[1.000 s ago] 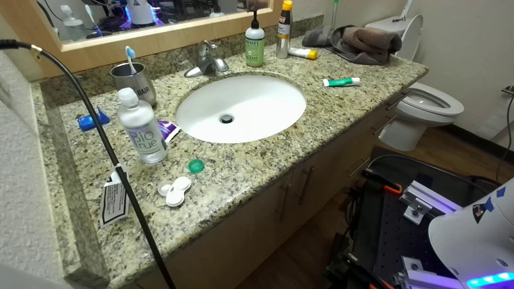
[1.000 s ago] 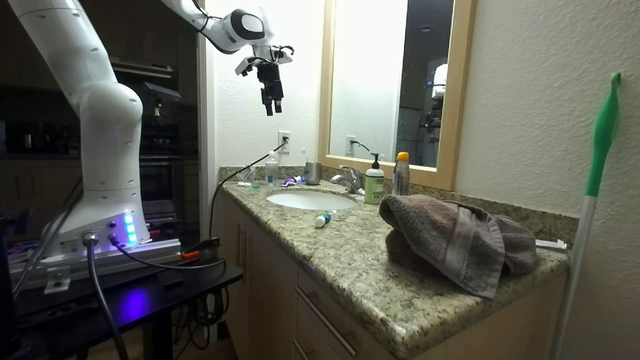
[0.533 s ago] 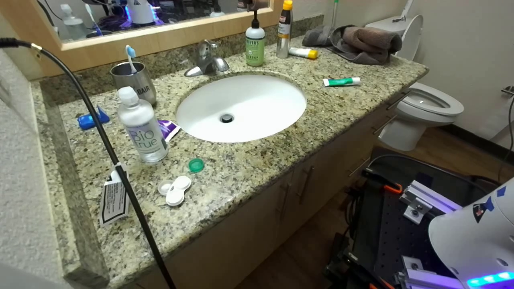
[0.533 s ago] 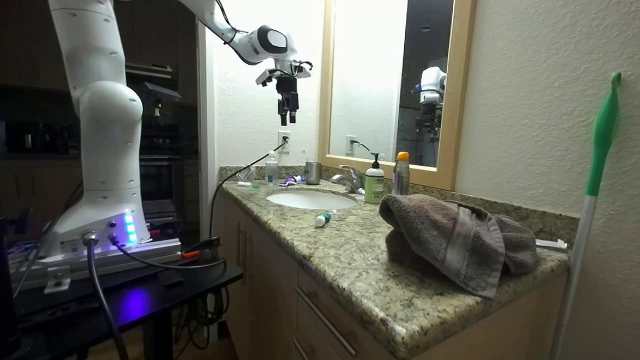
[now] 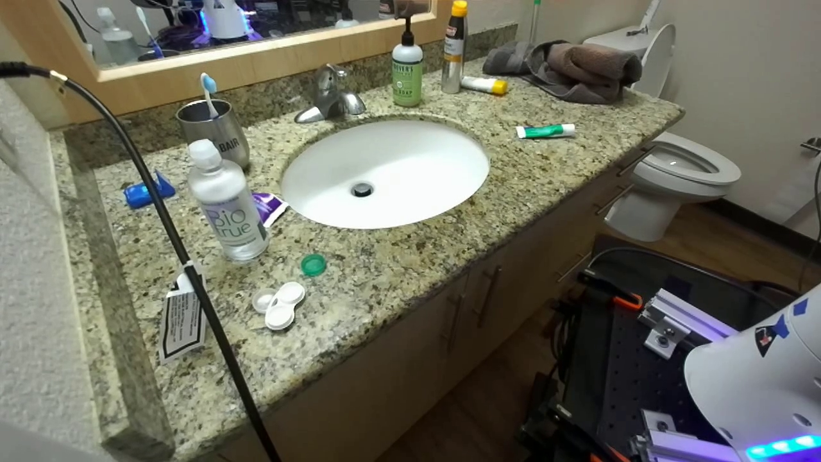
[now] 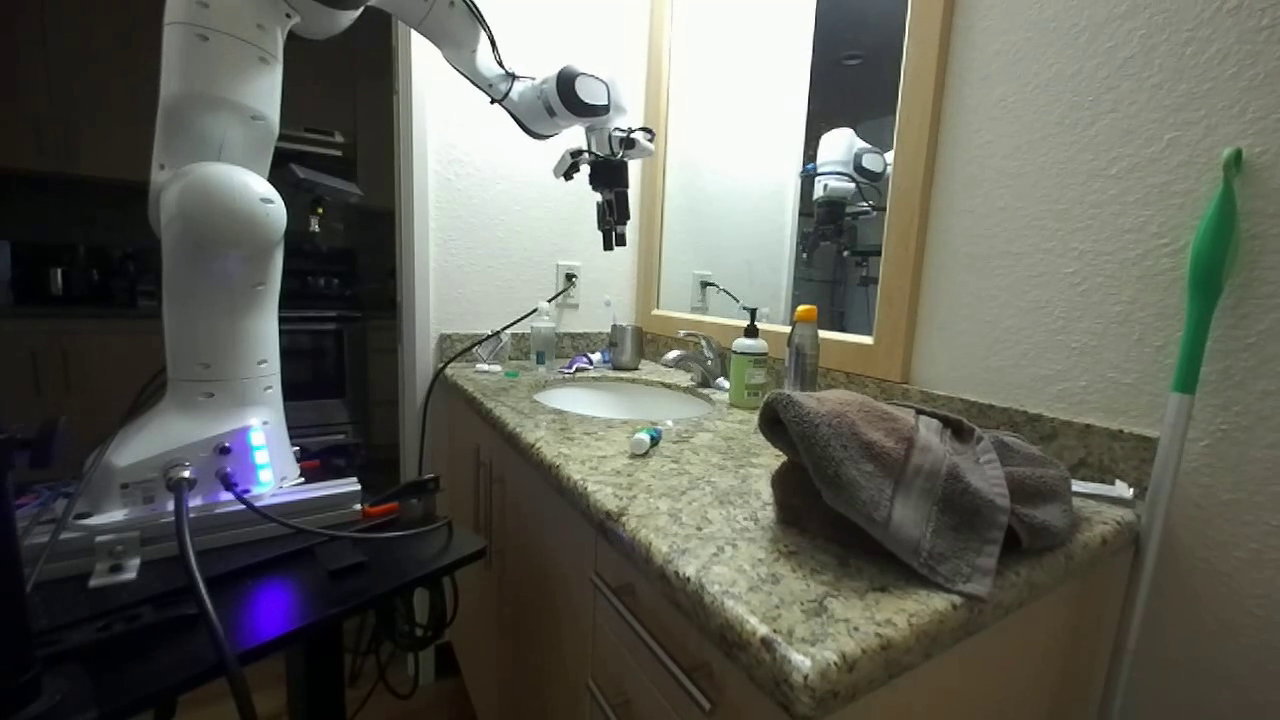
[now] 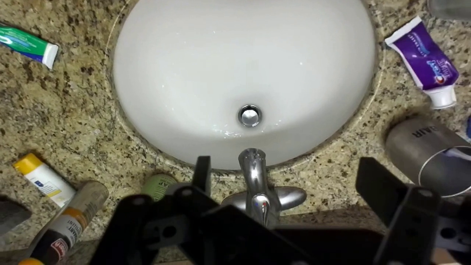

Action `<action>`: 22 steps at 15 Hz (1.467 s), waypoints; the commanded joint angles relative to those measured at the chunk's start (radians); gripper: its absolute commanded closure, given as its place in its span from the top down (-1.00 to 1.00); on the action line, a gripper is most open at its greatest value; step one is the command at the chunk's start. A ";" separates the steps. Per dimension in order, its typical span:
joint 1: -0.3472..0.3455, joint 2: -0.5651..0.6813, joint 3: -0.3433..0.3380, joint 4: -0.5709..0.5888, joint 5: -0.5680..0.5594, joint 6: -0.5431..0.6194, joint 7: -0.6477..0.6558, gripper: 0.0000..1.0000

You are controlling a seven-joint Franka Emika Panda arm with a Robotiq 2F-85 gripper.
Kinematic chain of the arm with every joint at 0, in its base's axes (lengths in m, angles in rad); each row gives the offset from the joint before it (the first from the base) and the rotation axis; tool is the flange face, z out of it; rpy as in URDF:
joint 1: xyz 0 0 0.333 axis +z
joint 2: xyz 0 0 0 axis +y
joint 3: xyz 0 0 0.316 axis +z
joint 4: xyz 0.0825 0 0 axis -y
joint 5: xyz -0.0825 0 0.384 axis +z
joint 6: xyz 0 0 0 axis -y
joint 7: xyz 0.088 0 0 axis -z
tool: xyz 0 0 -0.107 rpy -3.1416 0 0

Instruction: Open the tap

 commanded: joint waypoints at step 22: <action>-0.060 0.662 -0.046 0.783 0.075 -0.585 -0.406 1.00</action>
